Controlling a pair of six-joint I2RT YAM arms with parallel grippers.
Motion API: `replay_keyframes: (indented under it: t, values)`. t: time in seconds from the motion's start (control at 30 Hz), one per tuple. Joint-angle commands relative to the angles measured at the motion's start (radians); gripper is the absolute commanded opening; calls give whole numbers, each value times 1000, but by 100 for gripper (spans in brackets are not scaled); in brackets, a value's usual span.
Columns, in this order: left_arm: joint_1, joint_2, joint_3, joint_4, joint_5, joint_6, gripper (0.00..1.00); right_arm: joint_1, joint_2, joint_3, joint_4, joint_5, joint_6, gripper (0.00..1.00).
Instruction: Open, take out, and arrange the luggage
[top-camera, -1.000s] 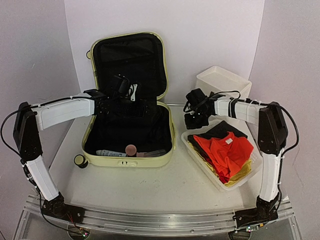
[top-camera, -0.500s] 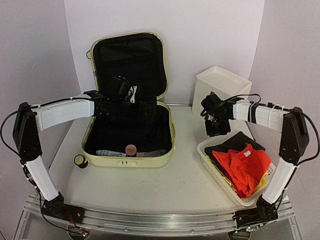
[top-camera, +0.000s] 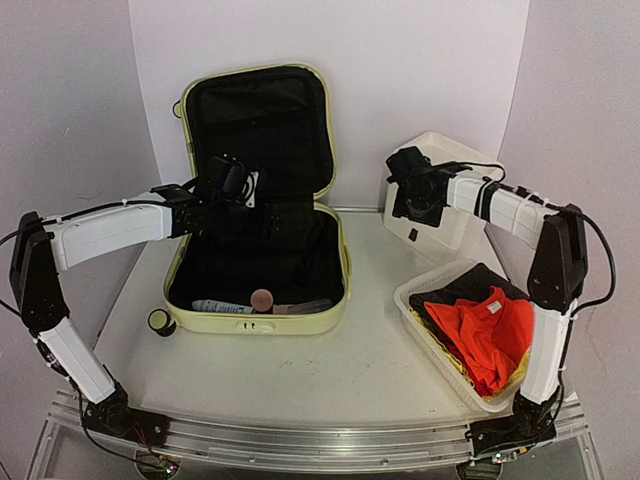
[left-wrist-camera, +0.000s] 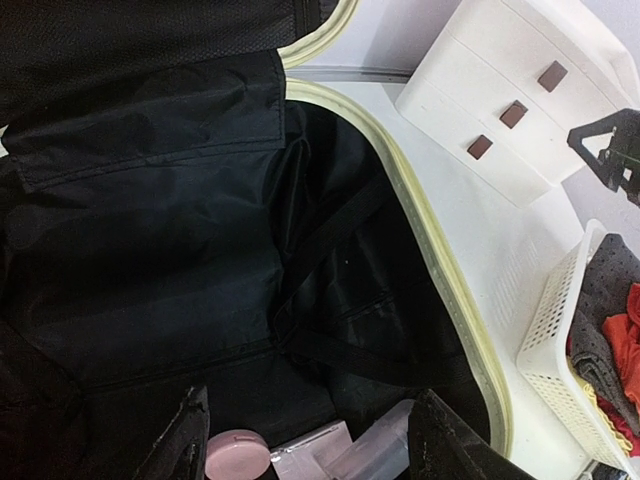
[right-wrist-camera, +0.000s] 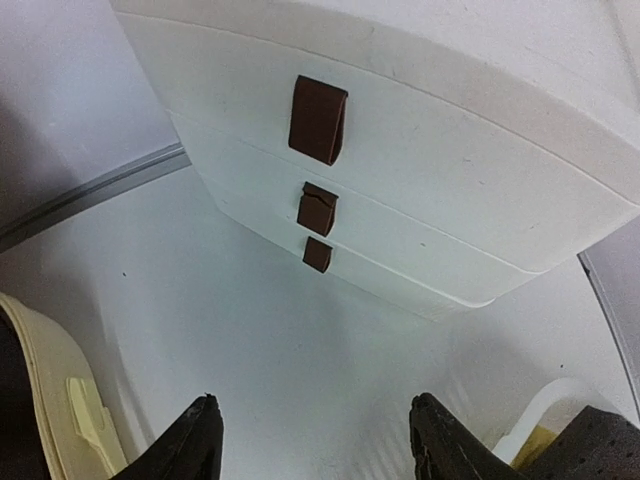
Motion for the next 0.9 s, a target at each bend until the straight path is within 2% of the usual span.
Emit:
replay_keyframes:
  t: [0.0, 0.17, 0.43, 0.7, 0.8, 0.87]
  values:
    - [18, -57, -16, 10, -48, 31, 69, -2, 81, 131, -5, 127, 189, 64]
    - [27, -64, -24, 8, -56, 39, 70, -15, 169, 249, -22, 181, 264, 65]
    - [48, -44, -17, 4, -50, 47, 70, -56, 303, 416, -27, 214, 277, 66]
    - [67, -36, -8, -1, -41, 53, 71, -94, 400, 537, -27, 230, 288, 62]
    - [72, -36, -9, -4, -39, 54, 70, -99, 428, 575, -27, 241, 278, 53]
    - [74, -35, -10, -4, -41, 56, 70, -99, 435, 587, -27, 249, 274, 37]
